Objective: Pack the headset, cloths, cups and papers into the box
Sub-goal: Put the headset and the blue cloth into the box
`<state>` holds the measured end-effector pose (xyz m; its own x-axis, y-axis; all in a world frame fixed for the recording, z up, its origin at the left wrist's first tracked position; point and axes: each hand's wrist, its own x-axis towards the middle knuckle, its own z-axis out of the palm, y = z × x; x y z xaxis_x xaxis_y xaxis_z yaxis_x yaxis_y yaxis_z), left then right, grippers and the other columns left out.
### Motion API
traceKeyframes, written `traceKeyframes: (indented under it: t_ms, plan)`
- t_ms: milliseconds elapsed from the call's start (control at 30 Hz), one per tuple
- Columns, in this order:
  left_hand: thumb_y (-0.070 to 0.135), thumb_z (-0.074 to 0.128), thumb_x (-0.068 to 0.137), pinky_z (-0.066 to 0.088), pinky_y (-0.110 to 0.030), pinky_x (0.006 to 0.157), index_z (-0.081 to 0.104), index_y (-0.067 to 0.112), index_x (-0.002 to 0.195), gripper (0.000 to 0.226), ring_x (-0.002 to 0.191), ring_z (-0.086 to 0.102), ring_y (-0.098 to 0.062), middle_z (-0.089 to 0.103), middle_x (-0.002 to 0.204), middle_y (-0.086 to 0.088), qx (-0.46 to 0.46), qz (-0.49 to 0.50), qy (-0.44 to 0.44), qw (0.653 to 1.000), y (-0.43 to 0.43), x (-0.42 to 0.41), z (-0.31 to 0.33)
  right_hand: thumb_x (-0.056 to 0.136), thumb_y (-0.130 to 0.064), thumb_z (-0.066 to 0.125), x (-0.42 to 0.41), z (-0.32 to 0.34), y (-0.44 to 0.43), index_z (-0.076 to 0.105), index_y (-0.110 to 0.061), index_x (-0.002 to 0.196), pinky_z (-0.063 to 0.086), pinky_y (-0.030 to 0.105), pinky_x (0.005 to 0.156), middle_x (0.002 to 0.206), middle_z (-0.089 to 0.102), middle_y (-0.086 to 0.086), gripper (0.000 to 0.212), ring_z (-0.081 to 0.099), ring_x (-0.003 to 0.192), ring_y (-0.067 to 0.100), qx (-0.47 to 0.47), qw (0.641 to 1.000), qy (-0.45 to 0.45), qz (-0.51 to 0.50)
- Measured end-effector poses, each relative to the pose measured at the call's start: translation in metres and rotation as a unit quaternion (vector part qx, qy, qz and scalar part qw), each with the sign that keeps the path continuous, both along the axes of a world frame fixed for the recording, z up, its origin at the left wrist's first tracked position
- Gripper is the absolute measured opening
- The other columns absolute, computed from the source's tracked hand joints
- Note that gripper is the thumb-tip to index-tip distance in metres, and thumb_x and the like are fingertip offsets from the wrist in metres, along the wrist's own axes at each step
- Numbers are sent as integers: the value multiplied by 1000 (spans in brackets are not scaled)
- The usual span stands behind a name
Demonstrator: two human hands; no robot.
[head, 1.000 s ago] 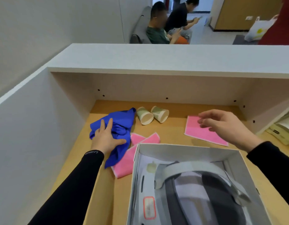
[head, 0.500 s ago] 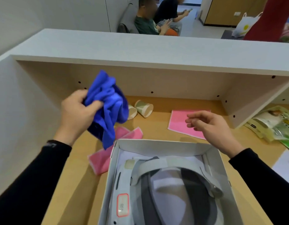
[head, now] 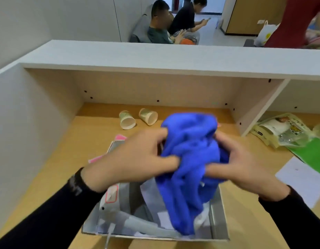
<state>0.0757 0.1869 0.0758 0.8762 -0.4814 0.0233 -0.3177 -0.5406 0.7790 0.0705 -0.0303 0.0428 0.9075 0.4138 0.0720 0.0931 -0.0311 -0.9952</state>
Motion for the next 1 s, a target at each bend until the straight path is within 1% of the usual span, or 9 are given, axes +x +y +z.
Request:
traceKeyframes:
  t_ms: [100,167,233,400,567,667,800,900,1000]
  plan:
    - [48,59,71,48,-34,67,57,19,88,34,77,59,-15,65,85,4,260,-45,-40,964,14,-17,-28,59,-19,85,-21,-15,3,60,-30,100,49,15,73,94,71,-17,49,65,84,1,-234,970,-32,55]
    - [40,50,80,41,-27,62,58,22,88,21,85,62,-21,66,90,3,361,-36,-118,924,14,-28,-50,66,-36,75,-26,-34,12,58,-25,97,47,27,75,95,63,-8,38,59,86,12,-426,895,-106,78]
    - [37,43,74,42,-22,45,62,23,70,24,62,66,-18,66,68,4,392,-34,-178,902,16,-37,-70,70,-39,66,-28,-50,22,55,-22,101,46,32,78,103,55,-5,37,56,96,16,-506,847,-139,88]
    - [34,52,76,32,-8,48,70,29,88,22,50,47,10,67,74,17,207,126,-184,953,57,-33,-56,72,-45,68,-21,-41,23,52,-34,120,42,15,88,116,53,-19,52,54,105,-1,-479,871,-100,47]
    - [21,60,86,41,-30,68,69,20,102,18,75,62,-25,64,84,7,195,396,-90,893,142,10,-69,78,-33,70,-2,-23,21,60,-42,99,48,15,83,101,64,-23,25,59,93,-7,-343,935,-67,-63]
    - [31,64,82,44,-32,88,57,20,125,45,111,59,-25,63,124,-5,300,320,49,897,175,27,-116,80,-17,69,6,-23,30,67,-32,88,50,14,72,87,71,-15,17,64,83,-1,-282,948,-75,-124]
    - [58,73,60,28,-40,114,16,23,149,111,142,25,-29,25,156,-12,323,199,176,908,183,39,-173,81,-15,68,13,-28,45,68,-30,87,51,17,70,91,69,-20,16,64,79,3,-283,949,-51,-131]
    - [51,67,66,31,-41,112,3,24,150,109,140,26,-33,16,157,-11,330,173,153,915,173,48,-199,81,-13,68,18,-33,53,68,-28,88,52,17,69,83,73,-8,16,64,78,3,-288,946,-31,-143]
    - [42,54,83,42,-39,100,12,24,149,80,124,43,-32,37,145,-10,386,166,57,906,164,52,-212,82,-13,67,24,-37,59,68,-27,89,53,21,71,87,73,-3,16,64,78,7,-289,944,-12,-158]
